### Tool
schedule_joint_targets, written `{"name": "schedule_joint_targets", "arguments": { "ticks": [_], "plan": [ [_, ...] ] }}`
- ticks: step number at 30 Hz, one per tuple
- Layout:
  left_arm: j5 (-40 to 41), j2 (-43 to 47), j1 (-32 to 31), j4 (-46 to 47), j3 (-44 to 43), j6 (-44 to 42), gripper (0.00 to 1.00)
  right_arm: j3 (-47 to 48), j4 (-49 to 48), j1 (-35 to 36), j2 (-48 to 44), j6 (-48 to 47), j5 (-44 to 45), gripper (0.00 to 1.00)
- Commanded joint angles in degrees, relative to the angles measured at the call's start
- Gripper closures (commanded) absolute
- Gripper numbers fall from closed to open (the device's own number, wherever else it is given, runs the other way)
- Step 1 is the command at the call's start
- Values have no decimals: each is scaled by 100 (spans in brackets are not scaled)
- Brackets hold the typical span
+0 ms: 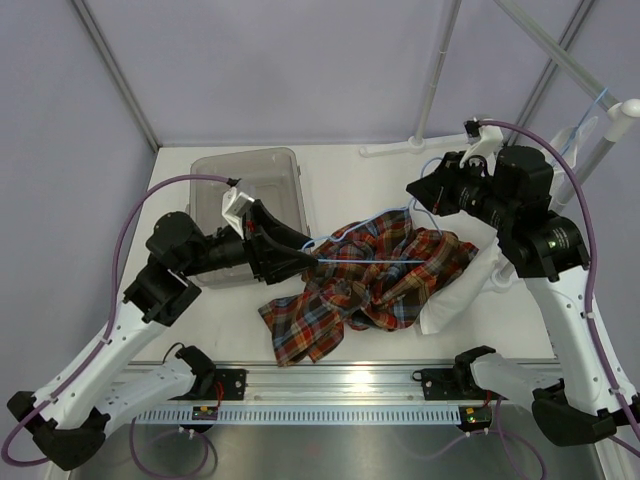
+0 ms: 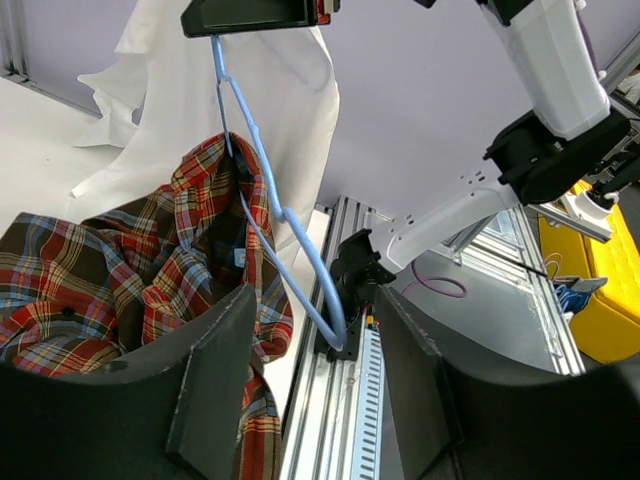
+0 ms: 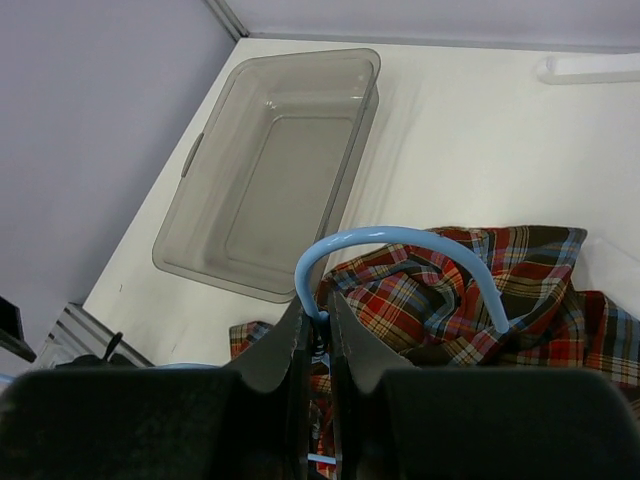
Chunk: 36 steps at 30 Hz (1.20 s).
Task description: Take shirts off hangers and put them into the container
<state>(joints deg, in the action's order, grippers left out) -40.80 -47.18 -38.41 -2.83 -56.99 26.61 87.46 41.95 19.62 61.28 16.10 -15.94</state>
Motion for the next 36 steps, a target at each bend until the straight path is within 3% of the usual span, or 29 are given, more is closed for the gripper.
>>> {"name": "schedule_joint_targets", "arguments": {
  "ticks": [1, 13, 29, 32, 36],
  "plan": [
    [-192, -54, -26, 397, -330, 2, 47, -1, -3, 139, 7, -142, 39, 100],
    [72, -55, -17, 362, -444, 11, 72, -124, 67, 201, -142, -212, 259, 100],
    [-7, -160, -17, 424, -313, 90, 63, 183, 129, 262, -125, -212, 364, 100],
    [1, -160, -17, 424, -304, 90, 64, 236, 173, 262, -125, -212, 364, 100],
    [1, -204, -17, 406, -304, 90, 74, 254, 181, 271, -151, -212, 390, 100]
  ]
}}
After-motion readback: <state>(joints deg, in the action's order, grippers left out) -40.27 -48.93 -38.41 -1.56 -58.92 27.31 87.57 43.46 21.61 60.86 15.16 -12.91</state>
